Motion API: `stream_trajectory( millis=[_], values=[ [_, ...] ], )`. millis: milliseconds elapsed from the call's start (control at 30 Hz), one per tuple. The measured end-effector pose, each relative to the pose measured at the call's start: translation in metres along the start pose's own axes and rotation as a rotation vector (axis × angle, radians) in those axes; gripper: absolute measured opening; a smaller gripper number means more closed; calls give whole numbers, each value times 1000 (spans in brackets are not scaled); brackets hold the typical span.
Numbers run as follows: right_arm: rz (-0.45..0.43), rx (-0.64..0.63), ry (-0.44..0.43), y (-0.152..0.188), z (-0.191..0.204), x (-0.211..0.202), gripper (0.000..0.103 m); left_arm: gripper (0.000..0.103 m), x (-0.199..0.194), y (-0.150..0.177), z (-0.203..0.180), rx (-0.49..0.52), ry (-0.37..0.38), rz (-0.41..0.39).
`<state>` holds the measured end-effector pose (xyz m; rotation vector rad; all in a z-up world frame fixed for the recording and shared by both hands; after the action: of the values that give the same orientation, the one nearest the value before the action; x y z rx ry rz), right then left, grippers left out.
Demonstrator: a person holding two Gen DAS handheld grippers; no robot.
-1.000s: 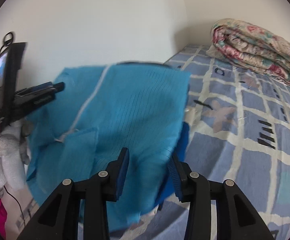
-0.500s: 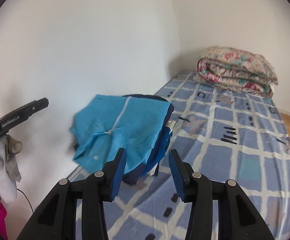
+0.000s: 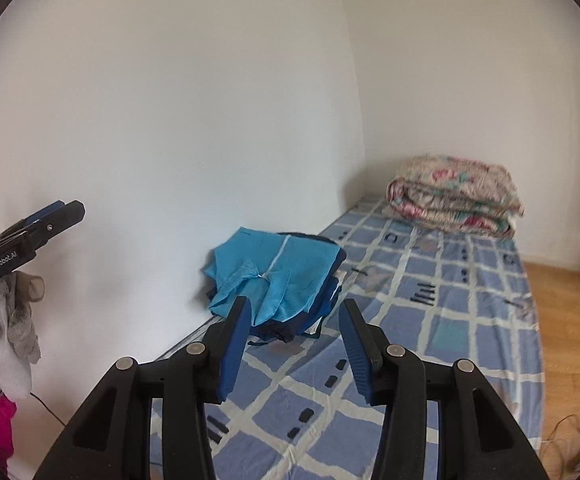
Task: Fold large clothes
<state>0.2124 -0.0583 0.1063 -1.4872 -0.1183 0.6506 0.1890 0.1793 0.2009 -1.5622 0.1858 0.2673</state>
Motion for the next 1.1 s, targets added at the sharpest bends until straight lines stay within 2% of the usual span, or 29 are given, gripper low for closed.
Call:
stream_trajectory(
  millis=[100,200,400,467,567,733,967,1100],
  values=[
    [-26,-12,5,4,4,-34,56,103,-29,0,-7,-6,13,-13],
    [-32,-15,5,11,5,-57,61,103,-46,6,-13,-10,7,2],
    [-38,-7,50,43,4,-75,76,103,-62,43,-18,-34,-9,21],
    [-29,1,63,55,3,-70,78,103,-61,58,-19,-41,-3,37],
    [-28,0,110,73,0,-59,86,103,-53,80,-23,-56,-5,64],
    [11,31,118,99,-7,-32,87,103,-27,111,-27,-67,-23,97],
    [65,93,143,131,-28,20,87,103,25,158,-16,-142,-51,170],
    [83,74,165,143,-38,38,87,103,49,174,-9,-147,-73,224]
  ],
)
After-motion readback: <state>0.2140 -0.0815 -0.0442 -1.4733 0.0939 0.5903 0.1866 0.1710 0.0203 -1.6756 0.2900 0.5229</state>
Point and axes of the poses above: each gripper's, at about its wrist camera, not at the fingertips, and x roughly the way its jaws point, z to its left, y to its underside, the point moved 1 cm from there along x, roughly the way its jaws point, and after that the axes turned 3 degrees about -z, right-handed, at the moved point
